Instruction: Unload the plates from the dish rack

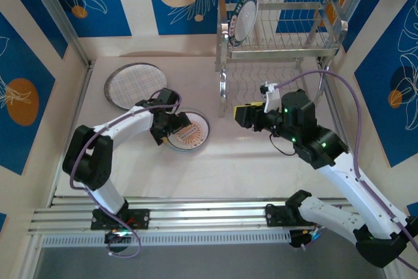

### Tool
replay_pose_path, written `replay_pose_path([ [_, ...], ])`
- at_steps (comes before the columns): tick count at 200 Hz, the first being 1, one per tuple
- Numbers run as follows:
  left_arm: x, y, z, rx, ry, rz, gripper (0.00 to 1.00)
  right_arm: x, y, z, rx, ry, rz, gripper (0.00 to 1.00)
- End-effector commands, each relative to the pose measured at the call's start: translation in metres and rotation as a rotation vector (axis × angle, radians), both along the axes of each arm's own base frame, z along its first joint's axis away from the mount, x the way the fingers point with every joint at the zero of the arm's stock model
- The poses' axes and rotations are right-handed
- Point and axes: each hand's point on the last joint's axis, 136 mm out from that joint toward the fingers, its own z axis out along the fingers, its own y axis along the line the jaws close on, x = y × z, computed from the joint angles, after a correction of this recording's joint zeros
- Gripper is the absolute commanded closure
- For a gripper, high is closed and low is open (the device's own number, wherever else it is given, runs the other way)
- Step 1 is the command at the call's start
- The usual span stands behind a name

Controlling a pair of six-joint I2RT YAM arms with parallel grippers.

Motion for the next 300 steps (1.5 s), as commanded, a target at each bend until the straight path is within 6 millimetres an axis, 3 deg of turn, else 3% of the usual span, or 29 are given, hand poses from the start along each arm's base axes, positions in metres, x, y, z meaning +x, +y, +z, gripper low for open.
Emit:
replay_pose_path([
  [1, 0.005, 0.008, 0.041, 0.008, -0.087, -0.004, 0.0, 0.01, -0.016, 0.033, -0.031, -0.086, -0.083, 0.48],
  [45, 0.008, 0.011, 0.116, -0.019, -0.276, -0.028, 0.0, 0.047, -0.061, 0.095, -0.079, -0.179, -0.324, 0.48],
  [86, 0.013, 0.007, 0.204, -0.113, -0.571, -0.085, 0.0, 0.098, -0.072, 0.135, -0.004, -0.215, -0.373, 0.42],
  [120, 0.003, -0.002, 0.286, -0.266, -0.888, -0.161, 0.0, 0.142, -0.076, 0.146, -0.016, -0.224, -0.437, 0.34],
  [149, -0.017, -0.004, 0.343, -0.388, -1.1, -0.207, 0.0, 0.176, -0.072, 0.138, -0.018, -0.225, -0.45, 0.28],
  [192, -0.038, -0.002, 0.38, -0.469, -1.185, -0.231, 0.0, 0.21, -0.067, 0.134, -0.031, -0.232, -0.471, 0.26],
  [256, -0.057, 0.002, 0.41, -0.516, -1.271, -0.261, 0.0, 0.249, -0.056, 0.123, -0.036, -0.224, -0.473, 0.28],
  [300, -0.065, 0.029, 0.423, -0.367, -1.328, -0.206, 0.0, 0.269, -0.049, 0.113, -0.046, -0.196, -0.475, 0.34],
])
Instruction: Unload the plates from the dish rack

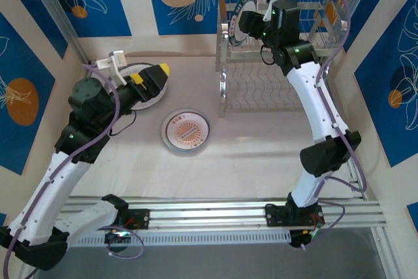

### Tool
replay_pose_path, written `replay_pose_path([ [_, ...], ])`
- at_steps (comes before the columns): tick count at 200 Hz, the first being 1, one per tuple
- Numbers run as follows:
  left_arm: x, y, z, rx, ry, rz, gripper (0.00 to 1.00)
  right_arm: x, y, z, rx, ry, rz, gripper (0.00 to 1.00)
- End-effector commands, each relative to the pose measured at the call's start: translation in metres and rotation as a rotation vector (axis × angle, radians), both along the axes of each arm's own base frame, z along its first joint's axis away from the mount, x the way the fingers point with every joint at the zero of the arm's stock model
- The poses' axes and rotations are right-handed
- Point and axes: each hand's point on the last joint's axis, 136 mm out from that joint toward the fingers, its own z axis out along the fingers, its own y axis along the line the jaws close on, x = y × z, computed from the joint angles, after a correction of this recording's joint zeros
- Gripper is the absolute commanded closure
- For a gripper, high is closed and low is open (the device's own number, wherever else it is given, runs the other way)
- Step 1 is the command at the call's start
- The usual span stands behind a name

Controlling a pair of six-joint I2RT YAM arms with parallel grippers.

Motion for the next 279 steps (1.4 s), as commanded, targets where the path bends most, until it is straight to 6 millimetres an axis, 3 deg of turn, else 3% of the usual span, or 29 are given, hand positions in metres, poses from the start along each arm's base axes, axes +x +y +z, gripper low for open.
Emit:
replay_pose_path([
  [1, -0.016, 0.022, 0.028, 0.031, -0.102, 0.079, 0.0, 0.007, -0.002, 0.013, 0.001, -0.034, -0.02, 0.34],
  [60, -0.024, 0.05, 0.054, 0.081, -0.222, 0.217, 0.0, 0.025, 0.001, -0.003, -0.018, 0.001, -0.049, 0.41],
  [159, -0.02, 0.05, 0.05, 0.079, -0.213, 0.226, 0.0, 0.041, 0.008, -0.015, -0.034, 0.039, -0.099, 0.67],
  [206, -0.019, 0.048, 0.049, 0.073, -0.211, 0.22, 0.0, 0.038, 0.016, 0.0, -0.072, 0.005, -0.12, 0.78],
  [279, -0.019, 0.046, 0.047, 0.062, -0.204, 0.209, 0.0, 0.026, 0.013, 0.027, -0.186, -0.073, -0.224, 0.95],
])
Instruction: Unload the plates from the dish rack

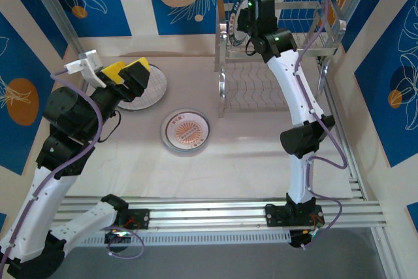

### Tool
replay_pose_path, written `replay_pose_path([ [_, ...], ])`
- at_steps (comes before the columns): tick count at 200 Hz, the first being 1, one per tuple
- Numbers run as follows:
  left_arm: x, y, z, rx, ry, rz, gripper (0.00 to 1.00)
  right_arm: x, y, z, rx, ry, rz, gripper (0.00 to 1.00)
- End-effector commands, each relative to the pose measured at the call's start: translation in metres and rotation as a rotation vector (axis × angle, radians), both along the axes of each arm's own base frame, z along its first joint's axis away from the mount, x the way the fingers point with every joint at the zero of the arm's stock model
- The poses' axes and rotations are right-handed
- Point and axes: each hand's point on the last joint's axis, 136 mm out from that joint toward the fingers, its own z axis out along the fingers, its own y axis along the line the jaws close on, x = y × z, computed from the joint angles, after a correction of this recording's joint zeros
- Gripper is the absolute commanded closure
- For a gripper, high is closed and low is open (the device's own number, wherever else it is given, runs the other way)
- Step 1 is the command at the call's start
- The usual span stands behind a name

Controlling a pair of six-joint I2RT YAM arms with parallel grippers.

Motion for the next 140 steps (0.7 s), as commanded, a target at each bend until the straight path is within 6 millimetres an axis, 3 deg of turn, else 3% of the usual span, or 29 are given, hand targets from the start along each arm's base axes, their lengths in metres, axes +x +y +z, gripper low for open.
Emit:
replay_pose_path([
  [1, -0.003, 0.001, 0.008, -0.017, -0.029, -0.002, 0.0, -0.008, 0.005, 0.038, 0.0, -0.105, -0.01, 0.95],
  [59, -0.003, 0.0, 0.006, -0.021, -0.023, -0.01, 0.0, -0.017, 0.01, 0.065, -0.042, -0.179, -0.005, 1.0],
  [140, 0.0, -0.005, 0.005, -0.037, -0.016, -0.029, 0.0, -0.039, -0.005, 0.107, -0.129, -0.277, -0.067, 1.0],
])
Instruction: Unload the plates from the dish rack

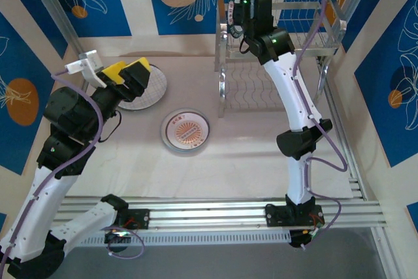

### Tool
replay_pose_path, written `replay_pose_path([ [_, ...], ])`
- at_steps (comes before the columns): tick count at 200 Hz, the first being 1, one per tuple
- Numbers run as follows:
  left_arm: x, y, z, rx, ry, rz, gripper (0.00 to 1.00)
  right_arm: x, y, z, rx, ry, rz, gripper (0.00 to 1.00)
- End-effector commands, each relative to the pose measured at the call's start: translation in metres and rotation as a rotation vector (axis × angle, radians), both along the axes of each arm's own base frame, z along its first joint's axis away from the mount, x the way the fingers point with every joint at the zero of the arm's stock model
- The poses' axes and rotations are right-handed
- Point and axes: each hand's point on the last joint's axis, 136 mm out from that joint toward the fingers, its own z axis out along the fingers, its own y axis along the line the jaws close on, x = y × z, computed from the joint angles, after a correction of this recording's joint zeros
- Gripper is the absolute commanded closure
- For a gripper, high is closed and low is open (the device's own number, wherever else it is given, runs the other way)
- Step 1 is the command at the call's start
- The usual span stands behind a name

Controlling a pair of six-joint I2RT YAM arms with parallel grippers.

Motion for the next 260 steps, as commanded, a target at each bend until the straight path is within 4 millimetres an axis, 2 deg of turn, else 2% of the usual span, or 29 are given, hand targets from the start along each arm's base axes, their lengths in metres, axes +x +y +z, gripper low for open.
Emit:
replay_pose_path([
  [1, -0.001, -0.005, 0.007, -0.028, -0.021, -0.027, 0.0, -0.021, -0.016, 0.056, 0.006, -0.146, -0.043, 1.0],
  [79, 0.007, -0.019, 0.004, -0.054, 0.008, -0.084, 0.0, -0.064, -0.035, 0.096, -0.011, -0.214, -0.056, 1.0],
  [133, 0.013, -0.031, 0.003, -0.071, 0.041, -0.139, 0.0, -0.105, -0.046, 0.108, 0.015, -0.206, -0.029, 1.0],
  [192, 0.02, -0.055, -0.005, -0.087, 0.11, -0.229, 0.0, -0.158, -0.056, 0.098, 0.087, -0.16, 0.026, 1.0],
  [260, 0.018, -0.101, -0.032, -0.073, 0.191, -0.358, 0.0, -0.211, -0.062, 0.057, 0.234, -0.02, 0.117, 1.0],
])
